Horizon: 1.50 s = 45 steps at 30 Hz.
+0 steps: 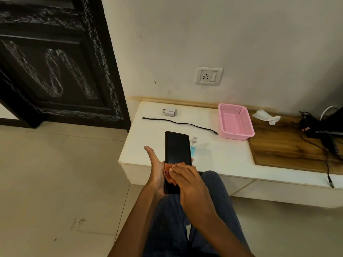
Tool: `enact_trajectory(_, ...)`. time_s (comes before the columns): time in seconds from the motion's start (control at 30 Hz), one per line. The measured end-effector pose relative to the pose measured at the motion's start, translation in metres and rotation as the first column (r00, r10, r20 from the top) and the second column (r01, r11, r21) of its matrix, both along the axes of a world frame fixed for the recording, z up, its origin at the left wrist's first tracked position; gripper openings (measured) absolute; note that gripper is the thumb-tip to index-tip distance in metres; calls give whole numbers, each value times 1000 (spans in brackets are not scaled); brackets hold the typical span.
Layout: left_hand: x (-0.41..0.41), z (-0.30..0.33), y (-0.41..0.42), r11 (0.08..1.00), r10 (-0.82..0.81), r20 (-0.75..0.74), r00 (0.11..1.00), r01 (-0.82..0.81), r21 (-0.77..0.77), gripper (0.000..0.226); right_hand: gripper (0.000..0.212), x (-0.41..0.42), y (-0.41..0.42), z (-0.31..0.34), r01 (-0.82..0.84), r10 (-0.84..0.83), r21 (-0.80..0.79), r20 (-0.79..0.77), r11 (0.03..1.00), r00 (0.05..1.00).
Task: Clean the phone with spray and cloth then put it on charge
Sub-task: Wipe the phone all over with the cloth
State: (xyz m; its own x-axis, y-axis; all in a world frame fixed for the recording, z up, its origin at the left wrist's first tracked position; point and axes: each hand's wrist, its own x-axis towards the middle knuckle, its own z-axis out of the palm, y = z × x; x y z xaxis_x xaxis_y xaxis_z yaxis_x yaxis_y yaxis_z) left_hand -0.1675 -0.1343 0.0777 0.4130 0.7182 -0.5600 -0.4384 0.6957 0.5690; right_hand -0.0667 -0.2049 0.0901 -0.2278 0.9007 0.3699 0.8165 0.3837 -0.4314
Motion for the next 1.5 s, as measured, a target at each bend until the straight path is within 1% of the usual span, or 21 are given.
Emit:
enact_trajectory(0.03, 1, 2, 1, 1000, -5, 5, 1000, 5, 16, 111, 41, -1, 1, -2, 9, -11, -20, -74, 1000, 997)
enact_trajectory(0.07, 1, 5, 3, 1000, -6, 3, 1000, 5, 31, 110, 38, -1, 3, 0, 23, -23, -7, -138, 1000, 990)
enact_trajectory(0.13, 3, 10, 6, 999, 6, -14, 1000, -6, 51, 104, 37, 0, 12, 10, 21, -22, -7, -216, 1000, 976)
enact_trajectory(0.17, 4, 13, 7, 999, 9, -10, 1000, -8, 50, 102, 37, 1, 19, 15, 30, -23, 32, -190, 999, 981)
enact_trajectory(0.23, 6, 18, 7, 999, 1, 30, 1000, -3, 42, 106, 37, 5, 38, 24, 45, -31, 91, -148, 995, 989)
enact_trajectory(0.3, 9, 21, 5, 999, 7, 66, 998, -10, 50, 107, 35, 8, 57, 31, 79, -72, 42, -154, 996, 985)
enact_trajectory(0.37, 12, 23, 4, 998, 4, 72, 997, -9, 65, 103, 33, 13, 74, 35, 126, -124, 4, -152, 992, 981)
enact_trajectory(0.43, 13, 25, 3, 997, -9, 73, 997, 4, 77, 100, 33, 18, 85, 36, 129, -131, -21, -103, 991, 986)
enact_trajectory(0.57, 12, 25, 1, 992, -42, 54, 998, 35, 118, 92, 37, 17, 86, 38, 146, -145, 3, -72, 989, 987)
enact_trajectory(0.67, 9, 22, 1, 992, -50, 83, 995, 40, 121, 91, 38, 15, 67, 33, 110, -107, 36, -85, 993, 991)
enact_trajectory(0.73, 7, 21, 3, 993, -49, 55, 997, 43, 106, 95, 40, 16, 50, 24, 82, -78, 77, -51, 994, 996)
enact_trajectory(0.87, 3, 16, 5, 994, -80, -14, 997, 81, 79, 112, 50, 14, 12, -3, 53, -51, 48, -52, 997, 997)
enact_trajectory(0.93, 4, 14, 5, 992, -81, -70, 994, 87, 90, 119, 53, 15, 4, -5, 57, -59, 68, 23, 996, 998)
enact_trajectory(1.0, 6, 15, 4, 990, -78, -113, 990, 91, 106, 119, 52, 16, 5, -2, 60, -65, 98, 50, 993, 997)
enact_trajectory(1.07, 8, 20, 3, 988, -71, -123, 990, 87, 129, 107, 47, 18, 14, 5, 61, -65, 120, 30, 991, 997)
enact_trajectory(1.13, 9, 27, 3, 988, -81, -79, 994, 90, 127, 100, 43, 18, 28, 16, 89, -88, 116, -18, 989, 996)
enact_trajectory(1.2, 10, 30, 2, 986, -80, -52, 995, 87, 142, 101, 40, 21, 47, 27, 147, -138, 115, -83, 982, 987)
enact_trajectory(1.27, 12, 31, -1, 984, -85, -41, 995, 91, 154, 103, 38, 24, 66, 36, 197, -187, 76, -121, 978, 975)
enact_trajectory(1.33, 14, 29, -2, 981, -94, -60, 994, 103, 166, 111, 38, 27, 79, 40, 212, -208, 26, -125, 977, 970)
enact_trajectory(1.4, 13, 27, -1, 980, -99, -74, 992, 110, 164, 118, 40, 28, 85, 40, 206, -203, 16, -117, 978, 972)
enact_trajectory(1.5, 12, 25, 1, 982, -77, -80, 994, 90, 168, 119, 43, 25, 84, 38, 212, -209, 17, -97, 977, 973)
